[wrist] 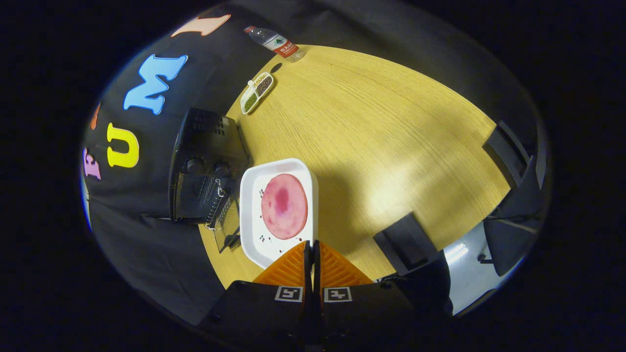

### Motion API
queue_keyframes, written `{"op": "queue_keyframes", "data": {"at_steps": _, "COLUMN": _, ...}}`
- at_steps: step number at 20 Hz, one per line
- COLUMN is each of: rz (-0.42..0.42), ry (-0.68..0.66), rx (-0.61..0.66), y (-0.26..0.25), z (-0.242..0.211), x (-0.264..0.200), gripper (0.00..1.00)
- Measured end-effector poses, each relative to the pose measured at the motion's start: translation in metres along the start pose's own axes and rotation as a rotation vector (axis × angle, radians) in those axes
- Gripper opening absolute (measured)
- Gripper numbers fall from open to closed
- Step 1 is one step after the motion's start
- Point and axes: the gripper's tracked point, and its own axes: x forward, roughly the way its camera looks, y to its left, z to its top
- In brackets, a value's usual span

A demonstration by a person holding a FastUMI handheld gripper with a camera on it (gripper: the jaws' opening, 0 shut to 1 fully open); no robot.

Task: Open the toaster oven, put the food inside, and close the toaster oven door.

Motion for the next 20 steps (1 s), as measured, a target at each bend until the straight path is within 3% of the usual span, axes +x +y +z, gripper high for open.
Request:
{"op": "queue_keyframes", "data": {"at_steps": 12, "rz": 0.115, "ry": -0.059, "rx": 0.025, "y": 0.084, "z": -0.106, "x": -0.005, "gripper": 0.02}}
{"op": "queue_keyframes", "data": {"at_steps": 20, "rz": 0.161, "ry": -0.028, "rx": -0.018, "y": 0.154, "z": -0.127, "x": 0.015, "gripper": 0.02}}
